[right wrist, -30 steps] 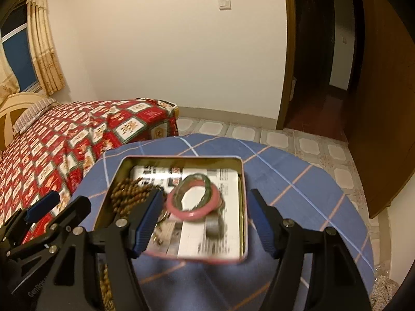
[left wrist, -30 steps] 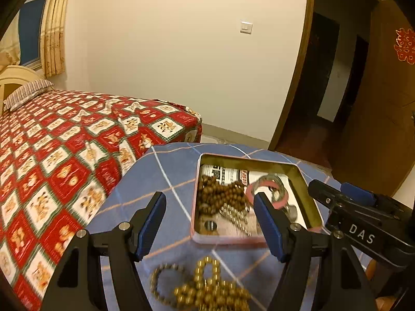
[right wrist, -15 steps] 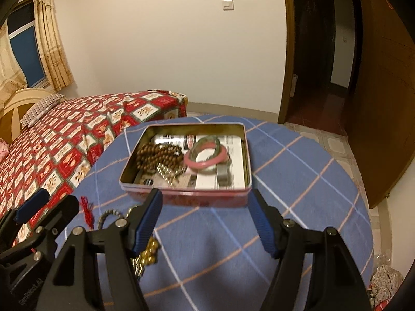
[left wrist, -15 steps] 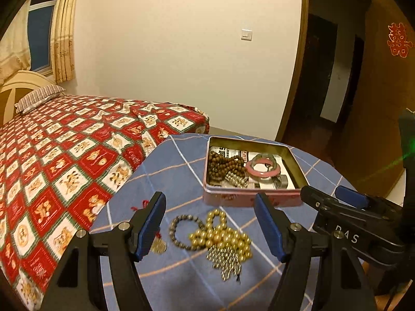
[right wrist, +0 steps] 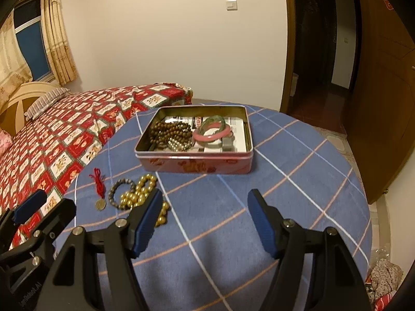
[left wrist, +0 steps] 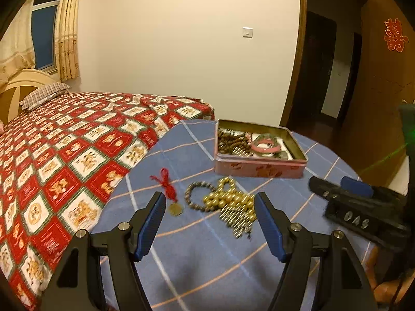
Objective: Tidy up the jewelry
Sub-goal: 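Withdraw both tools from the tin back over the remaining jewelry, then grasp the red cord with gold coin pendant with the left tool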
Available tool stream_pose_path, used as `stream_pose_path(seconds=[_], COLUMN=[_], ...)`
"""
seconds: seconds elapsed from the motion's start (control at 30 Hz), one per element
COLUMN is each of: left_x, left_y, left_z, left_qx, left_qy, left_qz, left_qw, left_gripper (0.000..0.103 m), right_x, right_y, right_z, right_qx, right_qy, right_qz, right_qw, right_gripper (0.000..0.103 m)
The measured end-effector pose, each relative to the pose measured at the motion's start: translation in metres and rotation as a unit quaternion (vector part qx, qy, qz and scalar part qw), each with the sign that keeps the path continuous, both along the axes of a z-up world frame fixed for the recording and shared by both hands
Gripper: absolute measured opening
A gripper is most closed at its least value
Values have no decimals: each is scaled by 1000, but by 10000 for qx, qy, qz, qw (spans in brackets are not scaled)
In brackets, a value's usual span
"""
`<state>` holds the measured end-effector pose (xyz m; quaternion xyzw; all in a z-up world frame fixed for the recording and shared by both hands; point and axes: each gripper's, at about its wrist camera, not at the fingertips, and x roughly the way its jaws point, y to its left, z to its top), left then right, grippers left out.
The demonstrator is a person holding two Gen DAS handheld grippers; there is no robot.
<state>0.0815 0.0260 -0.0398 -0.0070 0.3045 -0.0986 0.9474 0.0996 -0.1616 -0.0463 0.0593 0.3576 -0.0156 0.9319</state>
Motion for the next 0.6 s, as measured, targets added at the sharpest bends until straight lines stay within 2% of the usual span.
stream_pose_path(seconds=[0.13, 0.37, 0.6], left_x=[-7, -11, 20], left_y=[17, 40, 55], left_z=[-12, -28, -36], left_qx=[130, 141, -86], left_qy=[73, 249, 413], left_qz=[97, 270, 491], left_qw=[9998, 9992, 9979], left_gripper=[71, 71, 70], right_x=[-8, -18, -21], right_y=[1, 5, 11], right_z=[-4, -12, -20], right_qx=[3, 59, 41], right_qy=[12, 83, 168], right_qz=[-7, 134, 225], right_qw=[10000, 9999, 9996], right_gripper=[71, 71, 71])
